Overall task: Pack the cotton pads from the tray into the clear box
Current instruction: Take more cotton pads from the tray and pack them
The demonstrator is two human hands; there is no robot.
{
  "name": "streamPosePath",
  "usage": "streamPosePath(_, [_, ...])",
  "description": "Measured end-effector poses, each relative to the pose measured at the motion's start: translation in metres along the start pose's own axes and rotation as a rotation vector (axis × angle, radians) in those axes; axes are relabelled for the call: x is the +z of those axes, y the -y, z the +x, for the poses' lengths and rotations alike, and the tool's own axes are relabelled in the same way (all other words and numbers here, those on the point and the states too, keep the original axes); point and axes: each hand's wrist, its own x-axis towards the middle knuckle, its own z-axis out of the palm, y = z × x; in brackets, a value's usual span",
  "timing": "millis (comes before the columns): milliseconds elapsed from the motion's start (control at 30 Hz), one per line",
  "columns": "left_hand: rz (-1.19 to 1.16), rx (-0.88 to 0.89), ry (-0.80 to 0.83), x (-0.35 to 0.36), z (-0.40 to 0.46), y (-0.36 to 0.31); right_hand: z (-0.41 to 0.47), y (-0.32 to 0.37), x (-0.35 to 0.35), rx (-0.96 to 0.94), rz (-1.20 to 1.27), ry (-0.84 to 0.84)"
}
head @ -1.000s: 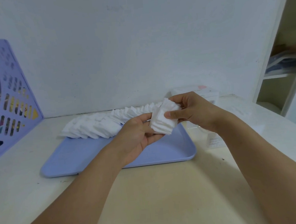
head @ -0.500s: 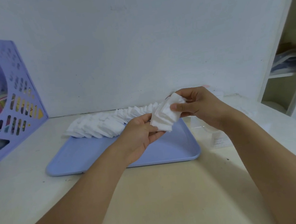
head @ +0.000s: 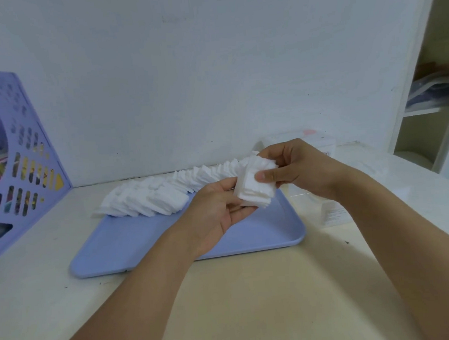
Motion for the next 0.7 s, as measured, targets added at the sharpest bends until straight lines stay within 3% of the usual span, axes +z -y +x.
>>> streamPosePath(100, [-0.070, -0.016, -0.034, 0.001, 0.001, -0.001, 0.002, 0.000, 0.005, -0.002, 0.006, -0.033])
streamPosePath(300, [0.003, 0.021, -0.064, 0.000, 0.000, 0.002, 0.004, -0.003, 0.013, -0.044, -0.067, -0.114])
streamPosePath(467, [-0.032, 0.024, -0.177, -0.001, 0.003, 0.002, 0.000, 0.008, -0.008, -0.092, 0.050, -0.337])
streamPosePath(533, [-0.032, 0.021, -0.193, -0.001, 0.003, 0.001, -0.004, 0.014, -0.015, -0.040, 0.154, -0.216])
streamPosePath(600, [-0.017, 0.019, -0.177, 0.000, 0.001, 0.001, -0.005, 0.014, -0.004, -0.008, 0.075, -0.044])
streamPosePath(700, [0.025, 0.005, -0.118, 0.002, -0.001, 0.002, -0.001, 0.010, 0.015, 0.004, -0.103, -0.047])
